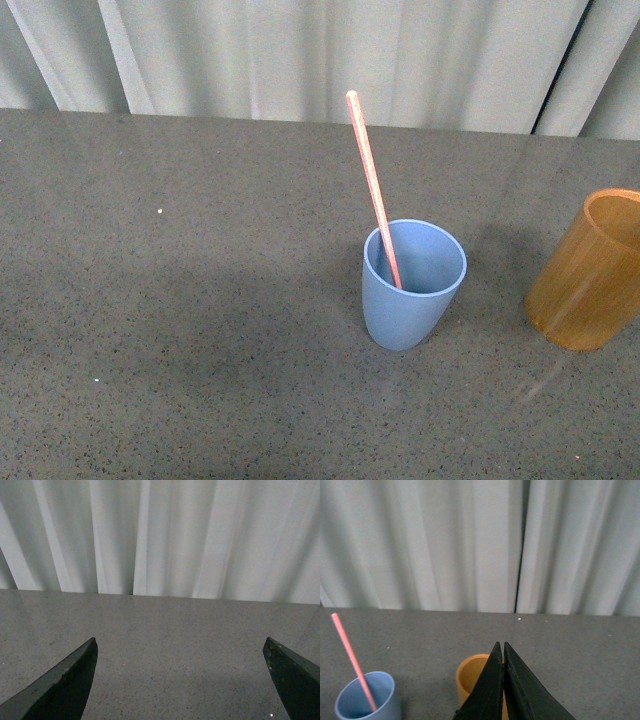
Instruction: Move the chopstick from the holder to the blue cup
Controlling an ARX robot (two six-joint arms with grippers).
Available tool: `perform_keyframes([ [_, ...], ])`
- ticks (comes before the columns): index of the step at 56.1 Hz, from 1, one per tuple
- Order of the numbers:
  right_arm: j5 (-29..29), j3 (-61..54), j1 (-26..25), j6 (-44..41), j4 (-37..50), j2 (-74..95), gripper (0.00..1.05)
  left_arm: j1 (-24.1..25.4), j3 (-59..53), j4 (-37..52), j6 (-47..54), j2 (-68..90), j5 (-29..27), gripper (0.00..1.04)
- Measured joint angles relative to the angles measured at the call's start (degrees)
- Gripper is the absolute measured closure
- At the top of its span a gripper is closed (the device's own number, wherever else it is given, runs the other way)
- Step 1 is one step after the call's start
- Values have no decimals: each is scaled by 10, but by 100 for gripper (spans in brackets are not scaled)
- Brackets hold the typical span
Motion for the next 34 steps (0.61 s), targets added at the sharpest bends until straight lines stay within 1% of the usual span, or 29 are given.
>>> perform_keyframes([
  [5, 2, -6, -16, 0, -9, -16, 104, 0, 0, 0, 0, 0, 0, 7],
  [29, -2, -29, -17, 0, -35, -77, 104, 0, 0, 0, 0, 0, 0, 7],
  [32, -2, -28, -17, 0, -69, -104, 104, 0, 0, 0, 0, 0, 0, 7],
  [34, -2, -29, -17, 0, -113, -136, 104, 0, 0, 0, 0, 0, 0, 7],
])
